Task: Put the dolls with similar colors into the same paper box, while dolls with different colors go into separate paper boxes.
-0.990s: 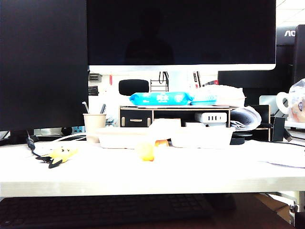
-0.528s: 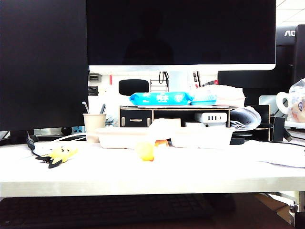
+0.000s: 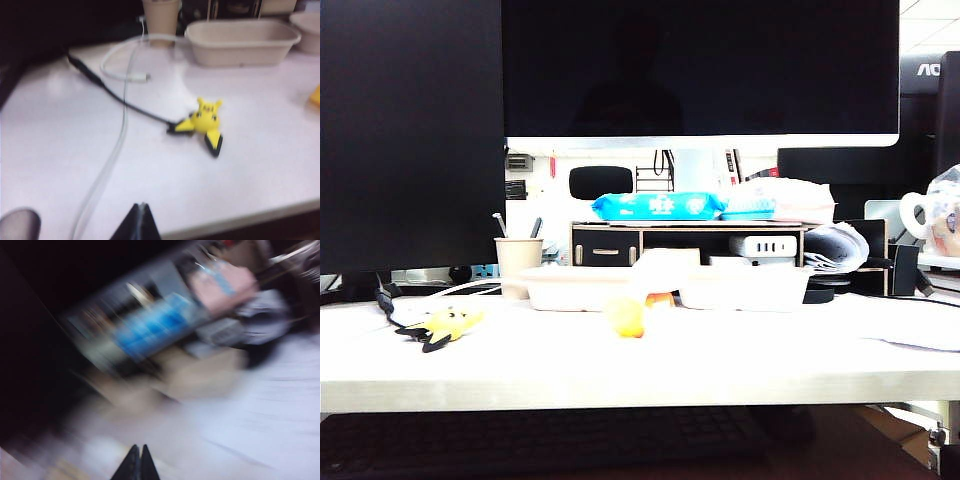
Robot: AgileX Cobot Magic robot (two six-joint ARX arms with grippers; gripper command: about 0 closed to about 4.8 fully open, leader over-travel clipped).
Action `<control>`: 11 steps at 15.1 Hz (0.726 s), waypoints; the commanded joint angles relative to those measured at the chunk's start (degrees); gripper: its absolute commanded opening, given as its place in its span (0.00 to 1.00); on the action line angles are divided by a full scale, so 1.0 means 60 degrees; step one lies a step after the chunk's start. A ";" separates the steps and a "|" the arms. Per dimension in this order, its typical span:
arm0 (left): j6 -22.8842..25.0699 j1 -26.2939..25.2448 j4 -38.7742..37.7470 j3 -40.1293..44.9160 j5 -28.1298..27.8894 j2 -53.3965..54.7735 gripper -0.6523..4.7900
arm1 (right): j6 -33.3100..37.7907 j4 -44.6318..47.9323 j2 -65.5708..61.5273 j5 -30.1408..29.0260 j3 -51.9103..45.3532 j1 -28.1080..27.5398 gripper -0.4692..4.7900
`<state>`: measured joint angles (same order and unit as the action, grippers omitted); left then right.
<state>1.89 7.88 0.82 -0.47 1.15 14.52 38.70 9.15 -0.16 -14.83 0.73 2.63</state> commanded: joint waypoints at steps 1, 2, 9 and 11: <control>0.0040 0.0004 0.0018 -0.0011 0.0025 -0.0018 0.11 | 0.1960 0.1665 -0.0106 0.0164 0.0852 0.0138 0.08; 0.0040 0.0004 0.0018 -0.0011 0.0029 -0.0022 0.11 | 0.1162 0.1661 -0.0951 -0.0124 0.2135 0.0433 0.08; 0.0040 0.0004 0.0018 -0.0011 0.0025 -0.0018 0.11 | -0.4575 -0.3067 -1.1256 -0.3271 1.0582 0.4572 0.09; 0.0040 0.0004 0.0018 -0.0011 0.0025 -0.0029 0.11 | -0.5552 -0.5213 -1.4957 -0.3064 1.3566 0.5894 0.09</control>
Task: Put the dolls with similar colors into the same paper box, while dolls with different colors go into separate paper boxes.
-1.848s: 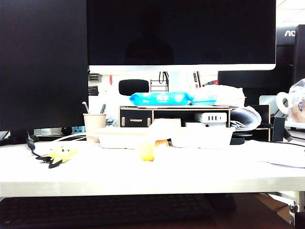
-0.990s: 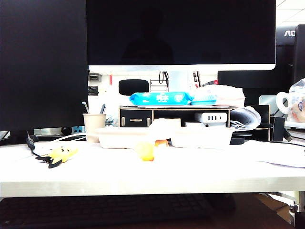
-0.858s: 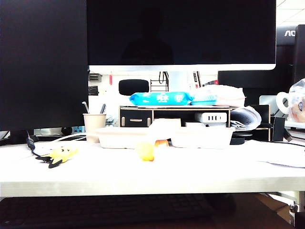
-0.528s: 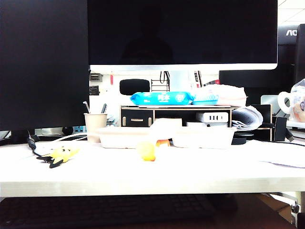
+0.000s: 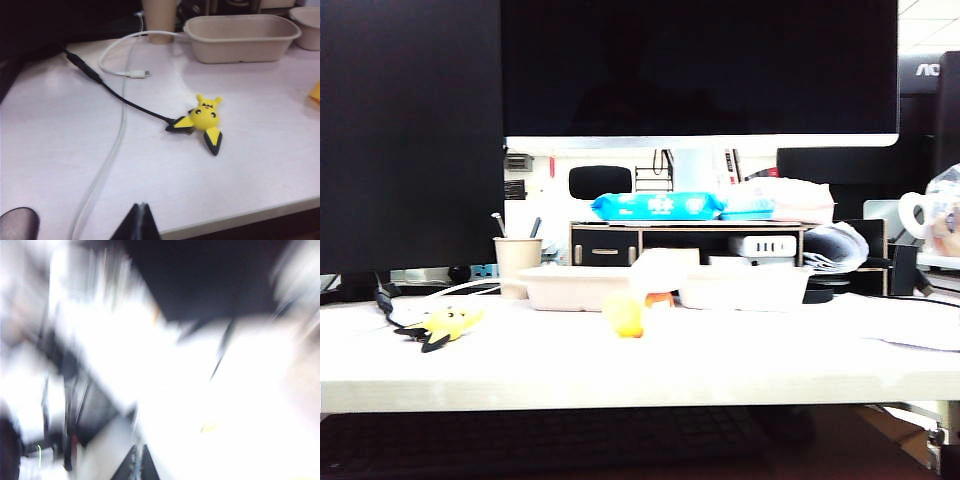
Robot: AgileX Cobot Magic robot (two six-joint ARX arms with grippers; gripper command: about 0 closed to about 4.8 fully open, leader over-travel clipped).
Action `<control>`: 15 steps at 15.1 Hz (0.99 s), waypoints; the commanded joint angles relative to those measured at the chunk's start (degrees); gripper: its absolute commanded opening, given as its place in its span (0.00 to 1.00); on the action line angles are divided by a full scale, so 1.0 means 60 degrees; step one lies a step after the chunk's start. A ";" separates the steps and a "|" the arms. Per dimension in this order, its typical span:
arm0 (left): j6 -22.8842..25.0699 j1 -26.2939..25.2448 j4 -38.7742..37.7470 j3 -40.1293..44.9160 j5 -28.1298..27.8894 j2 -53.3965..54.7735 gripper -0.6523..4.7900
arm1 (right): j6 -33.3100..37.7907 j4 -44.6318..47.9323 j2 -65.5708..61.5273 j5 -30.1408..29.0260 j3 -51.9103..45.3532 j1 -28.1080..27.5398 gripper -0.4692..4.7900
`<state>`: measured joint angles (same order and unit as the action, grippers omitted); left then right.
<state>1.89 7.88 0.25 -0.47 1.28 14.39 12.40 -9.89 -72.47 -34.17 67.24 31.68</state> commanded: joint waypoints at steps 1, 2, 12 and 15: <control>0.0040 0.0004 0.0091 -0.0011 0.0004 0.0000 0.11 | -0.1628 -0.2608 -0.4138 0.0630 0.3504 0.1384 0.09; 0.0040 0.0004 0.0106 -0.0011 0.0087 -0.0004 0.11 | -0.2200 -0.3246 -0.5421 0.1198 0.4546 0.1778 0.09; 0.0040 -0.0015 0.0084 -0.0011 0.0004 -0.0007 0.11 | 0.0240 -0.2178 -0.9023 0.5486 0.7053 0.2940 0.64; 0.0040 -0.0015 0.0087 -0.0011 0.0007 -0.0007 0.11 | 0.2269 -0.1949 -0.9307 0.5461 0.7053 0.2739 0.64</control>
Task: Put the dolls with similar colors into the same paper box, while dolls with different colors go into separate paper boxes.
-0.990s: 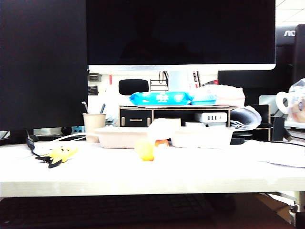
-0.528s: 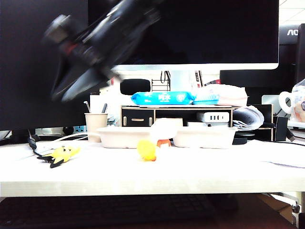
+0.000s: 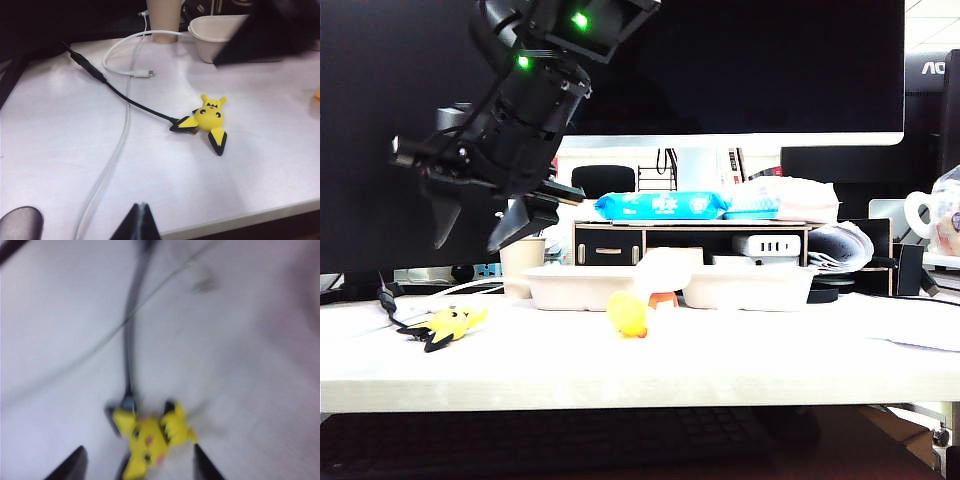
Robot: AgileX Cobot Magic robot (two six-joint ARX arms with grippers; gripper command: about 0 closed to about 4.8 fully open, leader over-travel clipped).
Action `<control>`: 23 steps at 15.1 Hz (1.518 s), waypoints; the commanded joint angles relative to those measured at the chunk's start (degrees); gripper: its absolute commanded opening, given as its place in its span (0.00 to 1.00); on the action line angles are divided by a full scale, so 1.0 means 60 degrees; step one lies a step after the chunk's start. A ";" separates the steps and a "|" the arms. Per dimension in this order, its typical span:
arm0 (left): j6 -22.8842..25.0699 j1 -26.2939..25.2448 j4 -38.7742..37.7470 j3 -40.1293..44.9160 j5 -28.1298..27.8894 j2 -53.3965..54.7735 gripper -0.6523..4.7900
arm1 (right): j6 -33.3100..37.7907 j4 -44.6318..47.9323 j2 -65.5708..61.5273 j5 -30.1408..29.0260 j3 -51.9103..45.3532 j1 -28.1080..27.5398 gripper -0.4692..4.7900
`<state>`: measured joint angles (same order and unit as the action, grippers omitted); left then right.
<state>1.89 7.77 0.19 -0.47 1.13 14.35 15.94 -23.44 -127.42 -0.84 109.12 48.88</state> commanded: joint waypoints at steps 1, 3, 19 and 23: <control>0.0040 0.0004 0.0095 -0.0011 0.0033 0.0000 0.11 | 0.2510 0.0466 -0.0321 -0.0233 0.0073 -0.0146 0.64; 0.0040 0.0004 0.0095 -0.0011 0.0029 0.0000 0.11 | 0.2994 0.0532 -0.0455 -0.0310 0.0073 -0.0095 0.63; 0.0040 0.0004 0.0095 -0.0011 0.0033 -0.0066 0.11 | 0.4754 0.1206 -0.1432 0.0215 0.0077 0.0149 0.60; 0.0040 0.0004 0.0098 -0.0011 0.0033 -0.0062 0.11 | 0.5104 0.1472 -0.1705 0.0153 0.0077 0.0168 0.60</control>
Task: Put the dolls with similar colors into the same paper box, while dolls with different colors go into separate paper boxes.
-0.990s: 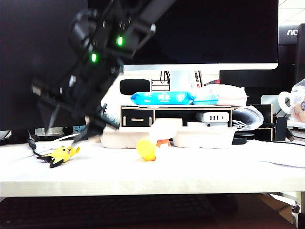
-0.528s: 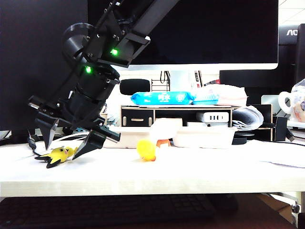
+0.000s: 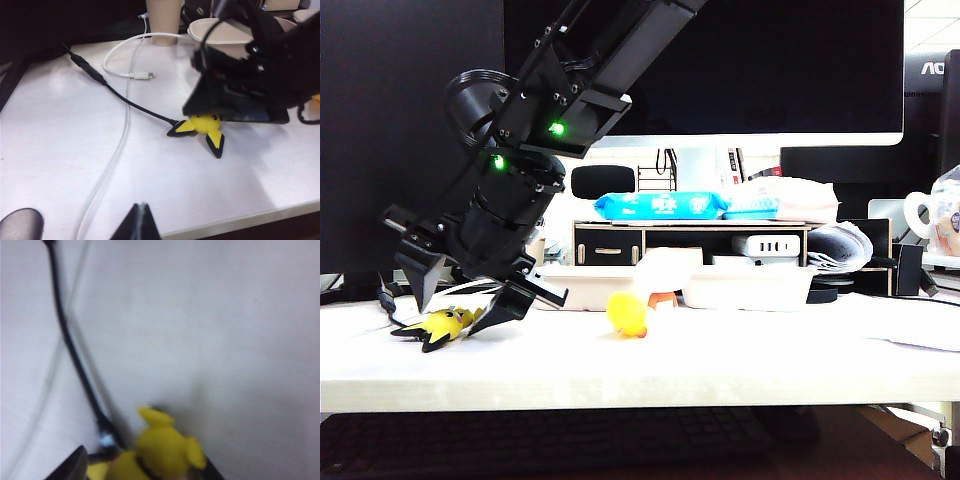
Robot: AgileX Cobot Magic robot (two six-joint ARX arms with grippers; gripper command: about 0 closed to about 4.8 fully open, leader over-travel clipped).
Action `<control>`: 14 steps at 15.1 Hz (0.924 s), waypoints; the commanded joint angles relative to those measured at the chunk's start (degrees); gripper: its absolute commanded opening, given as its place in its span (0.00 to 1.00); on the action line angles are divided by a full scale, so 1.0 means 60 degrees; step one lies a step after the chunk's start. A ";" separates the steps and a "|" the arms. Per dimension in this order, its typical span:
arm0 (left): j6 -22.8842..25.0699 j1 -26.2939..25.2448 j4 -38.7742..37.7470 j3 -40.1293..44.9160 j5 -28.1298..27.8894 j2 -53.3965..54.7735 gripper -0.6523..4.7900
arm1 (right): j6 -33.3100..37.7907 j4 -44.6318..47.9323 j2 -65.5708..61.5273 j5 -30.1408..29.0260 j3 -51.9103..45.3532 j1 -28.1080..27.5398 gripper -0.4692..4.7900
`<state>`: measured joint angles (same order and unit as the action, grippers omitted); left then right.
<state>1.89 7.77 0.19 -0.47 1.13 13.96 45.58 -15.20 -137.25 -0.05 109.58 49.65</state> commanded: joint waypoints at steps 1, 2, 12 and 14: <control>0.0040 0.0004 0.0098 -0.0011 0.0033 0.0004 0.11 | 0.0226 0.0149 -0.0084 0.0066 0.0000 0.0036 0.60; 0.0040 0.0004 0.0095 -0.0011 0.0033 0.0004 0.11 | 0.0226 0.0157 -0.0084 0.0186 0.0000 0.0033 0.58; 0.0040 0.0004 0.0098 -0.0011 0.0033 0.0004 0.11 | 0.0226 0.0506 -0.0182 0.0233 0.0004 -0.0025 0.24; 0.0040 0.0004 0.0098 -0.0011 0.0029 0.0004 0.11 | 0.0226 0.0506 -0.0182 0.0200 0.0004 -0.0044 0.21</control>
<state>1.89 7.77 0.21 -0.47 1.13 13.96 47.13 -11.94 -138.10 0.80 109.51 49.39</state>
